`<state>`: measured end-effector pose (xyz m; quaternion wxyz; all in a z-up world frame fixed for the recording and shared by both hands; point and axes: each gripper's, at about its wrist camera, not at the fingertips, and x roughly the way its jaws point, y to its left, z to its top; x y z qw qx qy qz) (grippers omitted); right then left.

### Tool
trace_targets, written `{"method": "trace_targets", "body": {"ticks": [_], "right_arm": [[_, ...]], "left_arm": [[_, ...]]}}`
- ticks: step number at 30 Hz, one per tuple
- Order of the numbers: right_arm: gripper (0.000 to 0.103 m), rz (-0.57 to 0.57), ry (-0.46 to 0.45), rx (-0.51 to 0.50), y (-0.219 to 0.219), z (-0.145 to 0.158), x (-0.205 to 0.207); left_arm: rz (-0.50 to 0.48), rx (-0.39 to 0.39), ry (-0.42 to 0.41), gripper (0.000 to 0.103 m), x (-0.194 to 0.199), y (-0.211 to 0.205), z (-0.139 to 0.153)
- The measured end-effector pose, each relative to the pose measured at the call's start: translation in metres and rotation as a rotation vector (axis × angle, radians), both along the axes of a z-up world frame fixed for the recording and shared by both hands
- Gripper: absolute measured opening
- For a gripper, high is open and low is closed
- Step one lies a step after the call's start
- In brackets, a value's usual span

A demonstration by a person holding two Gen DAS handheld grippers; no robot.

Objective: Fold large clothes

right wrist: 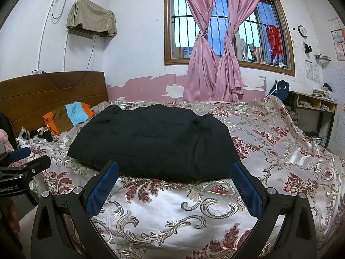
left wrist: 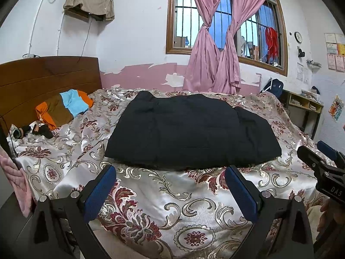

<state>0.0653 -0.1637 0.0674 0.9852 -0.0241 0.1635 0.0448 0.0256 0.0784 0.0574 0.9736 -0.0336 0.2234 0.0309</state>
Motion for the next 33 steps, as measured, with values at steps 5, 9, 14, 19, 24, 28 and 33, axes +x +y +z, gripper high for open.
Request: {"method": "trace_targets", "body": {"ticks": [5,9,14,19,24,28,33], "right_arm": [[0.102,0.0,0.0,0.0,-0.0001,0.0002,0.0001],[0.101,0.0,0.0,0.0,-0.0001,0.0002,0.0],[0.102,0.0,0.001,0.0,-0.0001,0.0,0.0001],[0.102,0.0,0.001,-0.001,-0.0002,-0.0001,0.0001],[0.101,-0.001,0.001,-0.001,0.0003,-0.0002,0.0],[0.102,-0.002,0.001,0.0,0.0003,-0.0002,0.0],[0.102,-0.002,0.005,-0.001,-0.0001,-0.0025,-0.0004]], "left_arm": [[0.0,0.001,0.002,0.102,-0.0005,-0.0009,-0.0004],[0.0,0.0,0.001,0.102,0.0001,-0.0005,0.0001],[0.002,-0.009,0.018,0.102,-0.0012,-0.0004,-0.0021],[0.068,0.031,0.026,0.102,-0.0062,-0.0025,-0.0045],[0.075,0.036,0.026,0.102,-0.0076,-0.0022,-0.0054],[0.08,0.03,0.031,0.102,-0.0036,0.002,-0.0034],[0.086,0.03,0.043,0.102,0.0016,0.0047,-0.0033]]}}
